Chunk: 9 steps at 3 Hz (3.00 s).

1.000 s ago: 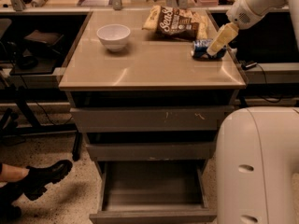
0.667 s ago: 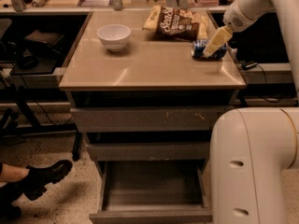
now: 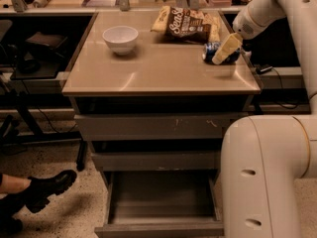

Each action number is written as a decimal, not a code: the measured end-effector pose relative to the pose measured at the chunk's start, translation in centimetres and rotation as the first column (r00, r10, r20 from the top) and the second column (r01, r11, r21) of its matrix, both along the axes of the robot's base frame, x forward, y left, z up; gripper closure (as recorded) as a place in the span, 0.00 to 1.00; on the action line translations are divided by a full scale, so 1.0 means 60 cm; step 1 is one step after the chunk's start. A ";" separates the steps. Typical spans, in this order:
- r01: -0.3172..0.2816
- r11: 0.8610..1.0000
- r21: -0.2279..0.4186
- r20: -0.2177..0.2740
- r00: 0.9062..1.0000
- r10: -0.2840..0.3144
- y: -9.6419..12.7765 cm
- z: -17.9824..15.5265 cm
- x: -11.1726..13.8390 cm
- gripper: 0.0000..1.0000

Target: Place pepsi can into bottom drawer

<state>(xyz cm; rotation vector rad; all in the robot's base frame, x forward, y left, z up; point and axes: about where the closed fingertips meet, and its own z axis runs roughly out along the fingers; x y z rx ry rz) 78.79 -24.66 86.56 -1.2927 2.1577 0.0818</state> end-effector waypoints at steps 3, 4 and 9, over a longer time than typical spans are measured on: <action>-0.046 0.993 0.105 -0.063 0.997 0.053 0.031 -0.072 0.001 0.19; -0.046 0.993 0.105 -0.063 0.997 0.053 0.031 -0.071 0.001 0.42; 0.018 0.967 0.254 0.328 0.939 -0.104 -0.189 0.220 -0.171 1.00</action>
Offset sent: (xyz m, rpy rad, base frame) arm -0.0005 0.0120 -0.0324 0.0783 0.0500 0.0371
